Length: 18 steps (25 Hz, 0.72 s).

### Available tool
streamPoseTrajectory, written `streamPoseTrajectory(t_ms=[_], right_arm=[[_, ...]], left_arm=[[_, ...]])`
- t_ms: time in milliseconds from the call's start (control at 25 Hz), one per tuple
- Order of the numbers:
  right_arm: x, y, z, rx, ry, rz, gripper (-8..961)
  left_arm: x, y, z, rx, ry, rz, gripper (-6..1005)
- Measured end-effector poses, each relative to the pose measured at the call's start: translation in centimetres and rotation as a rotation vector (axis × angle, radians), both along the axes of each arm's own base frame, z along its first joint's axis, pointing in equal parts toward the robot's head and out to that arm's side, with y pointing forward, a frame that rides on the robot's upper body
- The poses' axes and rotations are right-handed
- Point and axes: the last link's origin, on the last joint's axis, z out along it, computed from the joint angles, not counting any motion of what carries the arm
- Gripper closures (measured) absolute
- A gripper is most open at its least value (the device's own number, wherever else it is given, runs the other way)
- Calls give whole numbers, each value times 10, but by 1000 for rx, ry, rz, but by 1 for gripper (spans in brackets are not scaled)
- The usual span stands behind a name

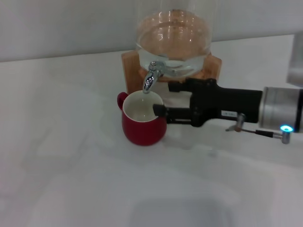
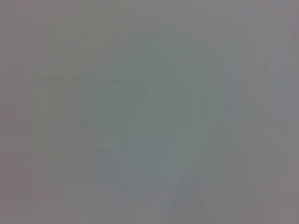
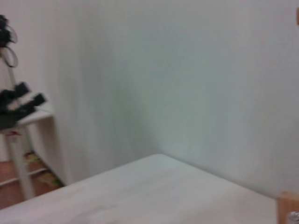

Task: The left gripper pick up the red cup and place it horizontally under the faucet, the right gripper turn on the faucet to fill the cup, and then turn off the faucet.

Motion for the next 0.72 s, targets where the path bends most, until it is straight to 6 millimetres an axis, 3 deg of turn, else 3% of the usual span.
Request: streamPoseTrajectory(t_ms=[400,720], right_arm=[[4,11,5,96,-2,-76,157],[1,7,12,67,20,-36,158]], left_arm=[[1,1,0,-3,15,-6,109],[1,4,-1,0,34,3,110]])
